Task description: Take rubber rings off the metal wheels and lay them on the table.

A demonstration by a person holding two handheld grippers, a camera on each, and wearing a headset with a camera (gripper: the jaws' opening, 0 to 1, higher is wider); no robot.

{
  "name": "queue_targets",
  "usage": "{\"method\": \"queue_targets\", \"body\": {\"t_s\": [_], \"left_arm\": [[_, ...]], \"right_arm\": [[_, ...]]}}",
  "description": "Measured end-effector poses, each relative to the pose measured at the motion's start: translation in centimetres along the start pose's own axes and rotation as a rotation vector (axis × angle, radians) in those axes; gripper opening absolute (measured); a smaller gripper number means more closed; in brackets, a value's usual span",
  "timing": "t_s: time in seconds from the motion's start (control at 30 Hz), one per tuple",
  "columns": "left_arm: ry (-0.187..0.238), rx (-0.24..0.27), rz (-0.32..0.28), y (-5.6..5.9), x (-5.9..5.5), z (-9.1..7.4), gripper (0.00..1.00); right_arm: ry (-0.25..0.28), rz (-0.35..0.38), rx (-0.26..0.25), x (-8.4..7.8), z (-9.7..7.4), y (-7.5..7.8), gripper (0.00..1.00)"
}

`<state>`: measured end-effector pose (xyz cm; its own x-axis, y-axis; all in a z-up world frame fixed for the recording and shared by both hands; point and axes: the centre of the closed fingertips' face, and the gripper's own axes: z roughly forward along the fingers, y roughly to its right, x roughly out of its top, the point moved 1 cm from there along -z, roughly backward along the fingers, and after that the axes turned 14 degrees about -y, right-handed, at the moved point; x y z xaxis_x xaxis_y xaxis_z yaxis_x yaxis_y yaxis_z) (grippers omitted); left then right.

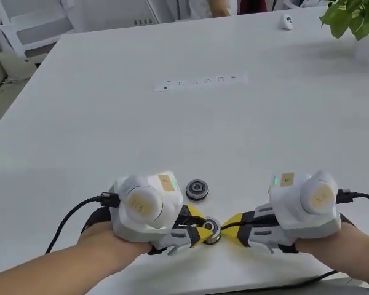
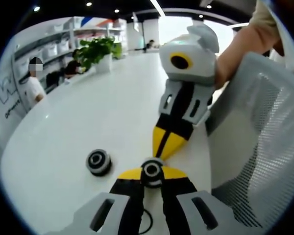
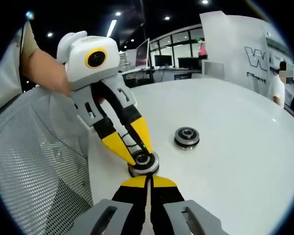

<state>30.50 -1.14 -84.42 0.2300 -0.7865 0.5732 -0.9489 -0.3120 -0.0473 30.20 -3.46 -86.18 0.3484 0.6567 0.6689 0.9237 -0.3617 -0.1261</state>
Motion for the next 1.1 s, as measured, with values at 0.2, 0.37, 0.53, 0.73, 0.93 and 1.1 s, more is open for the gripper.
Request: {"method": "queue_targets", "body": {"t_s": [0.2,0.37,0.53,0.73,0.93,1.1], "left_arm": [[-0.005,0.011,0.007,0.0,0.0,0.0,0.13],[-0.005,0.015,0.012,0.0,0.0,0.0,0.13],[-0.008,0.015,0.017,0.0,-0.1,0.0,0.13],[-0.010,0.015,0.020,0.1,-0.2,-0.1,0.12],[-0.013,0.019,0.020,0.1,-0.1,0.0,0.12],[-0.016,0.023,0.019,0.1,-0.1,-0.1,0.12]], "right_arm": [[0.023,0.094,0.025,0.0,-0.1,0.2,0.00],[0.034,0.113,0.027,0.0,-0.3,0.3,0.00],[0.040,0.146,0.040,0.0,-0.4,0.4,0.00],[0.117,0.265,0.080,1.1,-0.9,1.0,0.00],[0.107,0.248,0.080,1.2,-0.9,0.7,0.00],[0.110,0.259,0.086,1.3,-1.0,0.6,0.00]]}}
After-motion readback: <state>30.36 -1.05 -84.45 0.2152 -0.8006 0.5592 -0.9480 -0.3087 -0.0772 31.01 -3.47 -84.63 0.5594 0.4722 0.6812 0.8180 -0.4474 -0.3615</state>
